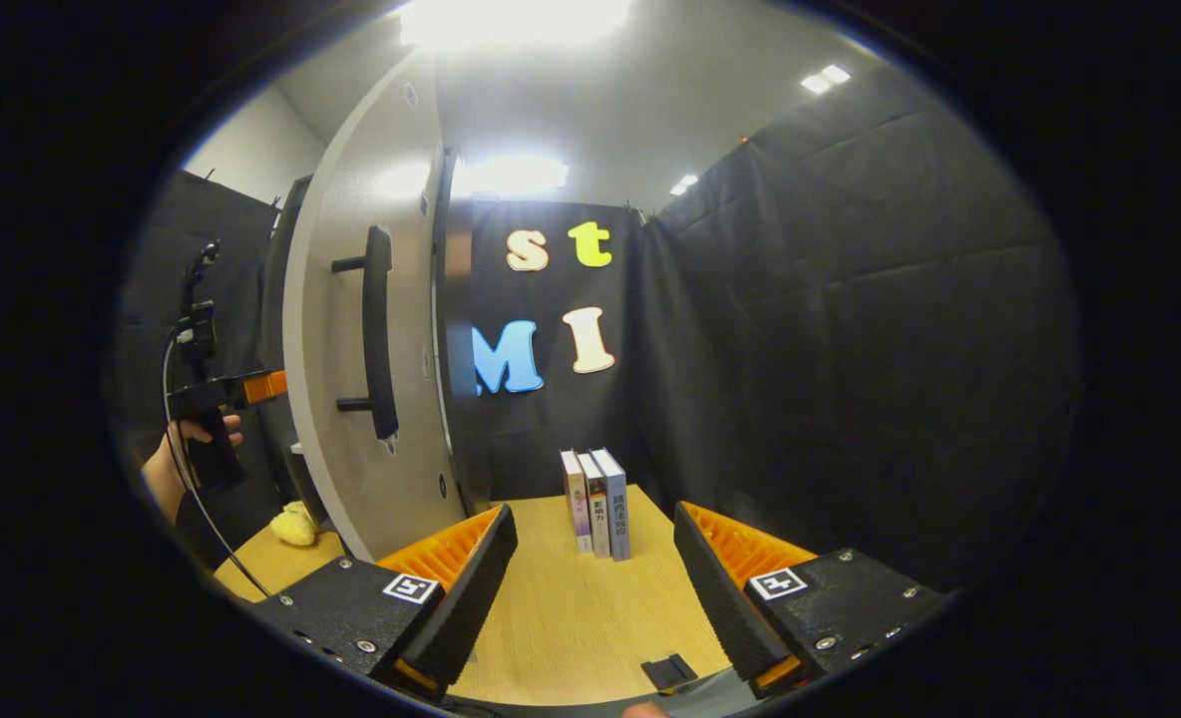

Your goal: Open the cabinet door with the right hand, grasp the bottle in the cabinet with the left hand and place it on the coaster, then close the cabinet door with the right hand.

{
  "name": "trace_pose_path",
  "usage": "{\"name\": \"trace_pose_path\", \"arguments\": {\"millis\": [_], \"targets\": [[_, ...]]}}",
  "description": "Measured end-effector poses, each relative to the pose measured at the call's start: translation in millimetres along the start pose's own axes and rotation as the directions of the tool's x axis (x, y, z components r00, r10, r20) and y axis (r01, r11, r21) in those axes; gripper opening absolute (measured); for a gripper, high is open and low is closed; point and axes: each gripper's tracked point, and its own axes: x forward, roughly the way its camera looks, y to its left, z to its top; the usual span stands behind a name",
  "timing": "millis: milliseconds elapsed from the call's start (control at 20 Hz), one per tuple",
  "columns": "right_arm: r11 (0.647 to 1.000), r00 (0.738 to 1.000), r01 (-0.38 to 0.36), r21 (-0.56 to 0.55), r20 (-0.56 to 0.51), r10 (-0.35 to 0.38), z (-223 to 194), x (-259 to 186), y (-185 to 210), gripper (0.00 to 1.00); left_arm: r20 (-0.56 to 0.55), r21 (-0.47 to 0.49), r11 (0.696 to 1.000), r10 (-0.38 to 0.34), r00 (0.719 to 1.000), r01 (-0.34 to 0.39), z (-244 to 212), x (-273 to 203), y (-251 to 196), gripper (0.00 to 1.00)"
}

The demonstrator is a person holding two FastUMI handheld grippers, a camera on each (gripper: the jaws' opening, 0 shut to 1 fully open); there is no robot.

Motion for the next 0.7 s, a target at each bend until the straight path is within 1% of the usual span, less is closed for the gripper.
{"name": "trace_pose_path", "arguments": {"millis": [50, 100, 250, 350, 400, 700], "targets": [[1.0, 1.0, 0.014, 0.0, -0.003, -0.014, -2.4, 2.6, 0.0, 0.97, -0.003, -0.001, 1.0, -0.01, 1.0, 0.01, -3.3, 10.5, 2.1, 0.82], [1.0, 0.999, 0.032, 0.0, -0.007, -0.032, -3.6, 4.0, -1.0, 0.97, -0.006, 0.0, 1.0, -0.015, 1.0, 0.015, -7.9, 21.0, 4.7, 0.77], [0.997, 0.997, 0.071, -0.003, -0.018, -0.071, -7.7, 8.0, 0.2, 0.97, -0.023, 0.0, 1.0, -0.024, 0.999, 0.024, -20.4, 50.2, 8.8, 0.77], [0.996, 0.995, 0.094, -0.006, -0.02, -0.094, -8.7, 10.1, 2.0, 0.97, -0.026, -0.008, 0.999, -0.033, 0.999, 0.033, -23.8, 60.8, 11.7, 0.77], [0.995, 0.994, 0.103, -0.007, -0.022, -0.104, -9.8, 11.4, 3.3, 0.97, -0.029, -0.012, 0.999, -0.034, 0.999, 0.033, -28.3, 69.0, 15.1, 0.72], [0.99, 0.989, 0.141, -0.017, -0.045, -0.142, -19.8, 25.4, 11.8, 0.97, -0.06, -0.019, 0.997, -0.072, 0.996, 0.071, -54.9, 116.1, 19.2, 0.72]]}}
